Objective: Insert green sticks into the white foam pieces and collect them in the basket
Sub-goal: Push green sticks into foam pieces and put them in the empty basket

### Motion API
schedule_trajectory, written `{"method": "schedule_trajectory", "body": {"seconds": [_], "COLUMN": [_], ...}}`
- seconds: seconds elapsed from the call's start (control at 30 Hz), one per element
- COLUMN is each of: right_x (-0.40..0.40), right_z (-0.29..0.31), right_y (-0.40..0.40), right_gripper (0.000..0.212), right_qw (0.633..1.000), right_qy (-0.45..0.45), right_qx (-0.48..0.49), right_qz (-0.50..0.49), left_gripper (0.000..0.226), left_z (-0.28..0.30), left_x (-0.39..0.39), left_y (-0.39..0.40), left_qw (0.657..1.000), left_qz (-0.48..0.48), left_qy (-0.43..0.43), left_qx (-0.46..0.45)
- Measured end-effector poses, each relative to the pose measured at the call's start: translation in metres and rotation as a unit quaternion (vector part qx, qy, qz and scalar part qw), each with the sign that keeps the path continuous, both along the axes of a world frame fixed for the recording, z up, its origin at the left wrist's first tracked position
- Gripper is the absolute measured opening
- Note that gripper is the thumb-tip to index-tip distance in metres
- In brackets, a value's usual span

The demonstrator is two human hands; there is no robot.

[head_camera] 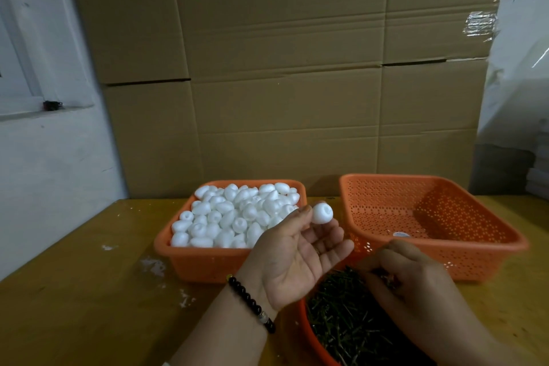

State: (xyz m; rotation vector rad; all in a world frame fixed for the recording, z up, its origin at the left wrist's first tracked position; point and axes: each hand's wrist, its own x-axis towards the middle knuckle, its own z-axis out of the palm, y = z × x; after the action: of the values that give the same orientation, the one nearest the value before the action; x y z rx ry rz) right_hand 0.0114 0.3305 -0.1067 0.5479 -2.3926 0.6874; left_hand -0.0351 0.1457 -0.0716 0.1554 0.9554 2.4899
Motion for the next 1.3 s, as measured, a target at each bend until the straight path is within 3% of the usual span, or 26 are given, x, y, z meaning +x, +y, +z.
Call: {"method": "schedule_trajectory", "body": {"seconds": [0.3,0.5,0.83,1.3], "right_x": [0.004,0.002,-0.001,-0.005], "right_z": [0.008,0.007,0.004,0.006], "right_y": [-0.005,-0.006,-0.005,-0.005], "right_gripper": [0.031,0.035,0.025,0.017], "right_qw": [0.962,0.951,0.94,0.816], "right_qy": [0.003,0.01,0.0,-0.152], "right_qx": [-0.274,-0.308,-0.34,-0.544], "right_qz": [0.015,0.014,0.037,0.122], "left_gripper": [0.024,0.03,0.033,0.032], "left_z": [-0.004,-0.007,-0.011,-0.015], "left_x": [0.0,-0.002,-0.003,0.002], "left_y": [0.0,0.001,0.003,0.01], "left_qw": [1.0,0.999,0.994,0.987], "left_qz": [-0.013,-0.018,-0.017,0.032], "left_qy": [0.013,0.037,0.087,0.105], "left_qx": [-0.022,-0.032,-0.07,-0.116]}}
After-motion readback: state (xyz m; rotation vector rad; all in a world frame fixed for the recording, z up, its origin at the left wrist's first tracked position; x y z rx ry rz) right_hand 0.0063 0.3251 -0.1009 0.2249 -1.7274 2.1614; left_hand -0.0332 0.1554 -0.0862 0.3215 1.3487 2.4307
